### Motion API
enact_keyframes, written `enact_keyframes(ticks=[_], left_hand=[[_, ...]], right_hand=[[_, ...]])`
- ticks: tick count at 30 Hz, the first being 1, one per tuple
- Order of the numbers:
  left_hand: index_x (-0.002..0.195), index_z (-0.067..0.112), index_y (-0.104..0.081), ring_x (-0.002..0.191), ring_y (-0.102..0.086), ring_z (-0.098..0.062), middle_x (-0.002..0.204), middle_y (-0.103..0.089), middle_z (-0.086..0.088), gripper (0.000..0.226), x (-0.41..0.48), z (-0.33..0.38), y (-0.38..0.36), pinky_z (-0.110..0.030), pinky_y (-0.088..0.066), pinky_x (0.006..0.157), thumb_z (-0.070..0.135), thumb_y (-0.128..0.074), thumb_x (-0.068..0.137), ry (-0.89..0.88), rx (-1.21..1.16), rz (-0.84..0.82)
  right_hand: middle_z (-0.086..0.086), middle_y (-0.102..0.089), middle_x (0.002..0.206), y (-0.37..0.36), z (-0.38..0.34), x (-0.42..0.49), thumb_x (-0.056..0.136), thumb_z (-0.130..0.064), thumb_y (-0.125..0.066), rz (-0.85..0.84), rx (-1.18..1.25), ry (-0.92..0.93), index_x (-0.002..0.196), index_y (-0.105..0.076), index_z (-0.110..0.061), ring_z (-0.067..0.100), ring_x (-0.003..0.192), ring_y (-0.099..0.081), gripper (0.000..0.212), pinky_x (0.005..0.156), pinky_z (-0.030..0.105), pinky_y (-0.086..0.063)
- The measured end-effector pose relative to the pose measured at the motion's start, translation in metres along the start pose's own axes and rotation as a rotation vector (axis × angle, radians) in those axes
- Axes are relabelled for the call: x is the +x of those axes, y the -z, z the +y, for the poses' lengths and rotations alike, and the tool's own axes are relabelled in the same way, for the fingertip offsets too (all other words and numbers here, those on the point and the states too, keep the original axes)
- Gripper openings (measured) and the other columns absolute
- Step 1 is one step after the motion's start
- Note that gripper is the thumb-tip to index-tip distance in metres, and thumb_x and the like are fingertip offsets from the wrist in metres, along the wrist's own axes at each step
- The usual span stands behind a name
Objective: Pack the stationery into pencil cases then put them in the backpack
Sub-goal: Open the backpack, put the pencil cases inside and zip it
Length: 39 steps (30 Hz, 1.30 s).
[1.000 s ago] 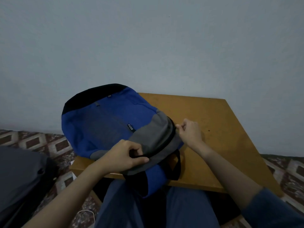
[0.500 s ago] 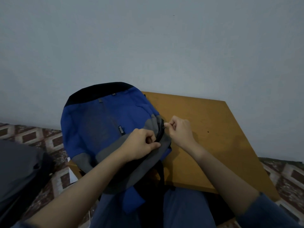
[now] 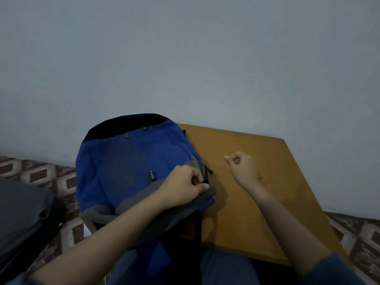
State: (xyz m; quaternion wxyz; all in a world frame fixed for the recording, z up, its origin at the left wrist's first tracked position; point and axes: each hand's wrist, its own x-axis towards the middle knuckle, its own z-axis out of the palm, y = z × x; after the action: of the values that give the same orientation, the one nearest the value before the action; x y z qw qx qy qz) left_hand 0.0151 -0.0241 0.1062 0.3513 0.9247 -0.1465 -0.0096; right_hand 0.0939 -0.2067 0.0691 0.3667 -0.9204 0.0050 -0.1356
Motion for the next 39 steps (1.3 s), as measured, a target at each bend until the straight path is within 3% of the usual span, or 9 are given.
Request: enact_keyframes(ticks=[6,13,18,21,23,26,30,35,39], left_hand=[[0.079,0.013,-0.055,0.087,-0.062,-0.024,0.087,-0.061,-0.004,0.016,0.065,0.059,-0.057,-0.037,-0.054,0.078,0.023,-0.058,0.09,0.165,-0.001,-0.025],[0.124,0.005,-0.055,0.111,-0.057,-0.019,0.121,-0.06,-0.008,0.031,0.09,0.066,-0.083,-0.028,-0.048,0.09,0.01,-0.051,0.094,0.23,-0.635,-0.261],[0.11,0.009,-0.067,0.108,-0.059,-0.017,0.114,-0.066,-0.004,0.022,0.096,-0.023,-0.022,-0.023,-0.042,0.09,0.013,-0.055,0.091,0.119,-0.099,0.107],[0.12,0.01,-0.06,0.12,-0.049,-0.026,0.129,-0.057,-0.009,0.034,0.099,-0.095,0.014,-0.033,-0.038,0.097,0.026,-0.056,0.09,0.247,0.285,0.081],[0.137,0.018,-0.042,0.135,-0.028,-0.03,0.147,-0.035,-0.008,0.055,0.094,-0.133,0.027,-0.044,-0.027,0.107,0.048,-0.049,0.091,0.4,0.511,-0.065],[0.146,0.032,-0.022,0.141,-0.018,-0.032,0.156,-0.018,-0.001,0.062,0.089,-0.161,0.022,-0.052,-0.016,0.113,0.06,-0.032,0.091,0.446,0.502,-0.183],[0.144,0.022,-0.032,0.134,-0.037,-0.024,0.148,-0.038,-0.002,0.053,0.086,-0.156,0.014,-0.039,-0.031,0.109,0.046,-0.033,0.097,0.242,0.415,-0.124],[0.134,0.024,-0.047,0.122,-0.05,-0.02,0.136,-0.052,0.002,0.044,0.078,-0.134,0.012,-0.034,-0.042,0.094,0.045,-0.037,0.097,0.129,0.503,-0.032],[0.122,0.015,-0.059,0.113,-0.054,-0.025,0.123,-0.06,-0.006,0.038,0.086,-0.11,0.009,-0.036,-0.045,0.092,0.036,-0.038,0.098,0.175,0.547,-0.172]], right_hand=[[0.005,-0.054,0.062,0.062,0.057,-0.007,0.092,-0.023,-0.056,0.116,0.068,-0.172,0.066,-0.052,-0.011,0.021,0.061,-0.052,0.029,0.055,0.028,-0.039],[0.006,-0.055,0.064,0.076,0.062,-0.008,0.092,-0.021,-0.054,0.147,0.057,-0.174,0.074,-0.057,-0.005,0.023,0.064,-0.054,0.025,0.057,0.028,-0.042],[-0.006,-0.055,0.063,0.033,0.005,-0.031,0.089,-0.021,-0.059,-0.118,0.048,0.061,0.071,-0.06,-0.014,0.008,0.061,-0.051,0.019,0.06,0.026,-0.041],[0.0,-0.063,0.098,-0.014,-0.031,-0.055,0.088,-0.035,-0.06,-0.342,-0.077,0.364,0.098,-0.068,-0.018,0.016,0.094,-0.054,0.022,0.081,0.032,-0.045],[0.004,-0.051,0.132,-0.046,-0.044,-0.067,0.089,-0.043,-0.056,-0.464,-0.172,0.523,0.127,-0.056,-0.026,0.023,0.121,-0.041,0.042,0.099,0.038,-0.034],[0.004,-0.013,0.157,-0.083,-0.049,-0.075,0.095,-0.038,-0.047,-0.569,-0.414,0.69,0.143,-0.029,-0.039,0.031,0.142,-0.01,0.052,0.113,0.053,-0.01],[-0.001,0.007,0.159,-0.098,-0.038,-0.071,0.097,-0.025,-0.042,-0.584,-0.6,0.752,0.146,-0.025,-0.037,0.032,0.144,0.007,0.053,0.113,0.057,0.003],[-0.012,-0.004,0.158,-0.07,-0.015,-0.047,0.096,-0.015,-0.046,-0.596,-0.604,0.727,0.149,-0.005,-0.035,0.021,0.146,-0.001,0.07,0.115,0.053,-0.004],[-0.004,-0.029,0.152,-0.034,0.001,-0.018,0.088,-0.016,-0.06,-0.51,-0.728,0.678,0.142,-0.031,-0.04,0.023,0.139,-0.023,0.066,0.114,0.055,-0.014]])
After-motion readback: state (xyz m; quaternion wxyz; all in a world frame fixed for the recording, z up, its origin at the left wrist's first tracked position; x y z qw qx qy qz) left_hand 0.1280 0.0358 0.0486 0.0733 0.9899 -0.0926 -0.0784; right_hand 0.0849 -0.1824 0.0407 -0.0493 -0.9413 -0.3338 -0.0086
